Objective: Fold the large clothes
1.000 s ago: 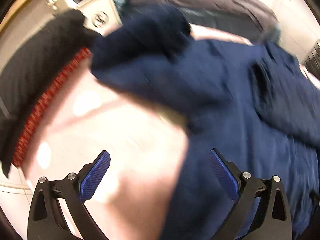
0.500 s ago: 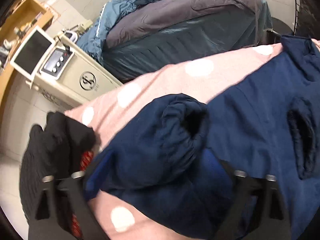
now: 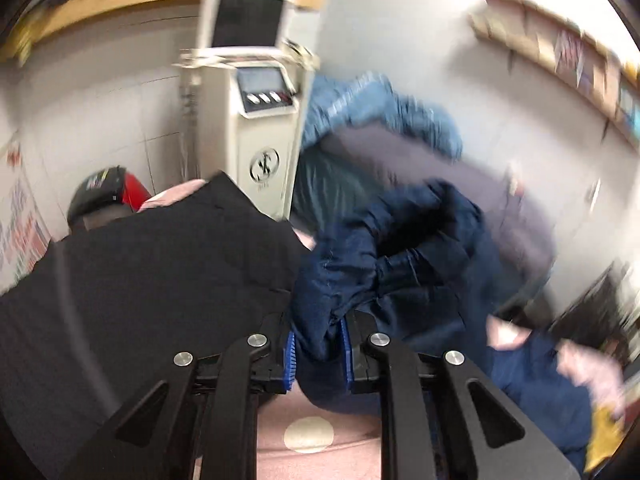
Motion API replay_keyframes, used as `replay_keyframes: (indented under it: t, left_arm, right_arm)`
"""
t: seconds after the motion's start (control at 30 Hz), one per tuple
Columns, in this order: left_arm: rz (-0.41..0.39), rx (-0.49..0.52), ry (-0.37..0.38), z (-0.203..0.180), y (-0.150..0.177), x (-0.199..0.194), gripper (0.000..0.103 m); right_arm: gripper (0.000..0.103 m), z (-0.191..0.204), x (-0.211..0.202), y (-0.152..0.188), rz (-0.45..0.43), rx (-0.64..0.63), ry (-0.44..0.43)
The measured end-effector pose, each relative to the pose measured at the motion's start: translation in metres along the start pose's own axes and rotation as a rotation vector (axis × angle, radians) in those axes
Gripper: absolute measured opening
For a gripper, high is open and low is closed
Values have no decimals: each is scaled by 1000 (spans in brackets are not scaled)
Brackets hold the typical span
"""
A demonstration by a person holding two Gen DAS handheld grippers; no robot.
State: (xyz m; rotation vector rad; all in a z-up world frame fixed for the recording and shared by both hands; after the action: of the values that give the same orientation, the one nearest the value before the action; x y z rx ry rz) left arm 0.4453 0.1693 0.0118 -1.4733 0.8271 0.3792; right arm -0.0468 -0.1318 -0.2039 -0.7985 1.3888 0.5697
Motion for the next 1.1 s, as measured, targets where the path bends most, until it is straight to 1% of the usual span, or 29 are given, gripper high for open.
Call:
replay_keyframes:
  t: [0.03,0.07,0.1,0.17,0.23,0.27,0.33,0.4,0.47,0.5,0.57,0.6,0.67,0.7,0.77,0.8,0.83,0.9,1.03,1.1]
  left_arm:
    - [-10,-38,26,19,-1,-10,16]
    - [-10,-52,36,32,1,-14,16]
    - [-6,-59,25,46,8,-16,16]
    - [17,-65,7,56,19,-12,16]
    - [60,-80,-7,60,38,-4,15]
    - [73,-81,-2,56,44,0,15]
    - [73,-87,8,48,50,0,15]
    - [60,-100,60,31,46,-2,14]
    - [37,-80,125,1,38,-10,14]
    - [25,-50,146,-16,34,-15,14]
    - [0,58,195,-70,27,-27,15]
    - [-6,91,220,-92,27,-31,15]
    - [-10,186,333,-165,29,-48,15]
    - [-12,220,365,-187,32,-53,15]
    - [-21,341,469,-263,48,-73,15]
    - [-21,380,506,-289,56,-80,15]
    - [-17,436,562,-328,70,-89,15]
    - [-9,528,640,-391,96,-104,15]
    - [27,629,783,-486,144,-123,15]
    - [58,650,822,-518,163,-125,15]
  right_arm:
    - [97,6,1,-4,0,-14,-6]
    - [97,10,1,-8,0,-26,-9]
    - [97,14,2,-11,-2,-39,-12]
    - [97,21,3,-17,-2,-56,-17]
    - [97,27,3,-23,1,-65,-27]
    - [97,29,3,-26,1,-69,-33]
    - [97,29,3,-29,-3,-75,-36]
    - [97,28,0,-34,-13,-80,-34]
    - [97,24,-1,-35,-15,-73,-35]
    - [97,19,-1,-35,-17,-60,-35]
    - [97,11,-1,-33,-16,-31,-38]
    - [97,6,0,-31,-15,-13,-41]
    - [97,-7,3,-28,-13,32,-47]
    - [97,-14,4,-26,-11,55,-48]
    - [97,-26,6,-22,-9,94,-49]
    - [97,-34,6,-19,-9,114,-48]
    - [97,-41,6,-16,-10,135,-46]
    - [97,-57,6,-11,-11,170,-40]
    - [97,-93,6,8,-11,256,-18]
    - [97,-107,6,18,-7,290,-8]
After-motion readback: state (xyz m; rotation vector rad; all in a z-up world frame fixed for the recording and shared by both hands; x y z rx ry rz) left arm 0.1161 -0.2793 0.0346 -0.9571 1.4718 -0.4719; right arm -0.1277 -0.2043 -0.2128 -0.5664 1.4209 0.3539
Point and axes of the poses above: each gripper's, at about its wrist camera, not at the fingertips, and x roughly the way its jaws point, z to its left, y to its underside, the point moved 10 cm from there along x, roughly the way its jaws point, and after that the axes turned 12 degrees about -y, right-handed, at the moved point
